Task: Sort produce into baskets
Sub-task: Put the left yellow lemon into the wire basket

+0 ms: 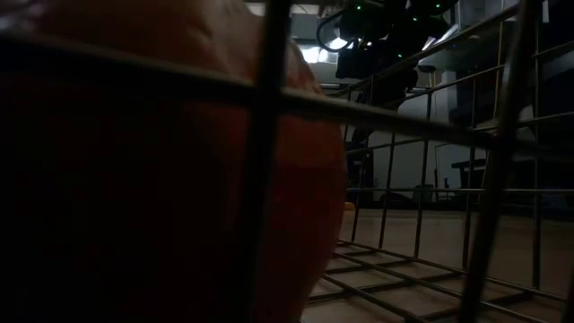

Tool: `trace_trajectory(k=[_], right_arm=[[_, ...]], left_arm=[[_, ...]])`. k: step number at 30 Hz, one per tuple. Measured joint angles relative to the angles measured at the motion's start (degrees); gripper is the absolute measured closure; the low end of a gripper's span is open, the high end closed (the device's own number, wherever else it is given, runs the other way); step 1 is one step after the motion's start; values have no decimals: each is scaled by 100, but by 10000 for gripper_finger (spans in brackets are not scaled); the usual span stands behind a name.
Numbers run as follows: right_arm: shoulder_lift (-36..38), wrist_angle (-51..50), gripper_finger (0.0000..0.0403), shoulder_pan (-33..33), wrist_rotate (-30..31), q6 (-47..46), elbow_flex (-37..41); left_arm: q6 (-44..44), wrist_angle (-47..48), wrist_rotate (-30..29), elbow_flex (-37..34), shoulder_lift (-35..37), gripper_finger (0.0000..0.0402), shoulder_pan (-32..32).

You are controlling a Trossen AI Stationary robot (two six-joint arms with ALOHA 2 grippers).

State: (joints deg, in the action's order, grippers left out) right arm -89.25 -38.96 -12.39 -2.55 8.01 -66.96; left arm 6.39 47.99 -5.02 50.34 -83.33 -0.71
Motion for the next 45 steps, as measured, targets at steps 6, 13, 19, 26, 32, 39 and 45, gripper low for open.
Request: trace_trajectory(k=[6, 13, 19, 26, 32, 39, 45], right_arm=[[0, 14, 120, -1, -2, 0, 0], [0, 18, 120, -1, -2, -2, 0], [0, 75, 120, 0, -2, -1, 0], [0, 243, 120, 0, -2, -1, 0], [0, 245, 120, -1, -2, -2, 0], [0, 247, 120, -1, -2, 0, 0], [0, 247, 120, -1, -2, 0, 0]], left_arm=[[-120, -622, -57, -404, 0, 139, -7], [-179, -1269, -114, -795, 0, 139, -7], [-438, -1285, -129, -837, 2, 157, -7], [-854, -1248, -120, -739, 0, 196, -7], [-931, -1226, -118, -155, 38, 184, -7], [-1172, -957, -118, 926, 57, 182, -5], [-2505, -1194, -67, 1574, 59, 181, 143]])
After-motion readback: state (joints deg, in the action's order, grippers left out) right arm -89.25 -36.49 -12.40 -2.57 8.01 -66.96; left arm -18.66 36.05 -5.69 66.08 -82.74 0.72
